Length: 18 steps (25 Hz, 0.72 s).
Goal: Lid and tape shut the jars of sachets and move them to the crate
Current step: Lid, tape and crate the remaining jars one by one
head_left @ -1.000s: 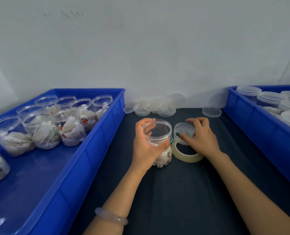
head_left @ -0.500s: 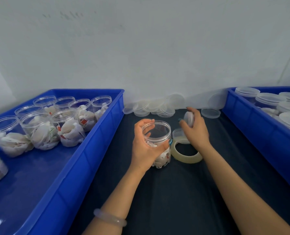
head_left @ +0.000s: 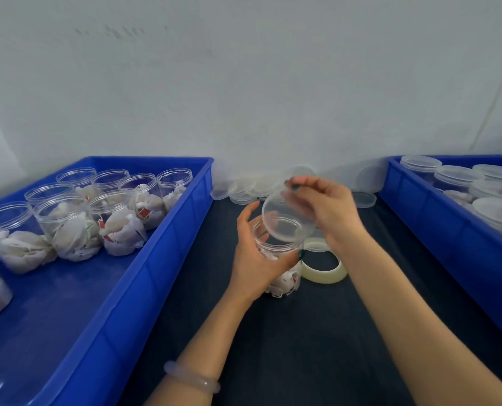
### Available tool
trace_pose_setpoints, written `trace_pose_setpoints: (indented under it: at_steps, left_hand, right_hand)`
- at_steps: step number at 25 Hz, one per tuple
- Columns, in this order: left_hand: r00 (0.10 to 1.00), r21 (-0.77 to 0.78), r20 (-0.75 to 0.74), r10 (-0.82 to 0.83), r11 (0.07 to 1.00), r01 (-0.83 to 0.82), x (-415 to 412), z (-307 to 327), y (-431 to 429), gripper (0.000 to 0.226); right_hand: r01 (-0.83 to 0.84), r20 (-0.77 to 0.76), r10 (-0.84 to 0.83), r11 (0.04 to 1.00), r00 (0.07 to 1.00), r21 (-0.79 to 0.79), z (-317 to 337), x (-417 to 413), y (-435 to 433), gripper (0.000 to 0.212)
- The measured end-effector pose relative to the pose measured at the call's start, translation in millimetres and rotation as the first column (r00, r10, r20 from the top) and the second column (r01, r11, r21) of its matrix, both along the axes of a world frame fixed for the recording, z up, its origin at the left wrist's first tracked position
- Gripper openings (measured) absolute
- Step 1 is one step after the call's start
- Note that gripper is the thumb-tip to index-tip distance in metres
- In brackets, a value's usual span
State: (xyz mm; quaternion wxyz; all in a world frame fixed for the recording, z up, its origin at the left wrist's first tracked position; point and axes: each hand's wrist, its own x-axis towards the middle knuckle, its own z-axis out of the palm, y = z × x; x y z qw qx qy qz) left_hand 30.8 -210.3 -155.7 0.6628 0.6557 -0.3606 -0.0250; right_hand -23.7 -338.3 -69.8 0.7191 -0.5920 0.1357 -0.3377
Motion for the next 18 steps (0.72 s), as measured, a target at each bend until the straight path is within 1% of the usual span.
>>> trace_pose_setpoints:
  at_steps: [2,3,7,9,11,13,16,18]
  left_hand:
    - [1.000,0.005,0.017,-0.008,1.000,0.008,-3,1,0,0.109]
    - [1.000,0.005,0.026,-0.014,1.000,0.014,-4,1,-1,0.109]
    - [0.999,0.006,0.025,-0.048,0.999,0.047,-5,0,1,0.099]
    - [0.997,-0.001,0.027,-0.067,0.998,0.067,-4,0,2,0.087]
    - [0.996,-0.010,0.005,-0.086,0.996,0.086,-4,-1,3,0.077]
    - [0.997,-0.009,-0.012,-0.078,0.997,0.078,-4,-2,3,0.074]
    - [0.998,-0.013,-0.036,-0.047,0.999,0.047,-3,-2,4,0.076]
    - [0.999,-0.016,-0.035,-0.030,0.999,0.030,-1,1,6,0.080]
  right_hand:
    - [0.014,-0.130,-0.049,0.965,0.990,-0.261,-12,-2,10,0.025]
    - [0.027,-0.161,-0.086,0.941,0.983,-0.338,-17,-3,14,0.026]
    - [0.095,-0.208,-0.208,0.889,0.956,-0.449,-29,-7,15,0.029]
    - [0.043,-0.223,-0.154,0.899,0.963,-0.436,-36,-10,15,0.031]
    - [-0.033,-0.168,-0.029,0.934,0.985,-0.355,-44,-14,16,0.028]
    - [-0.109,-0.109,0.078,0.944,0.991,-0.311,-50,-20,18,0.026]
    - [-0.205,-0.121,0.172,0.908,0.978,-0.365,-58,-26,16,0.023]
    - [-0.254,-0.140,0.218,0.900,0.966,-0.355,-65,-29,15,0.031]
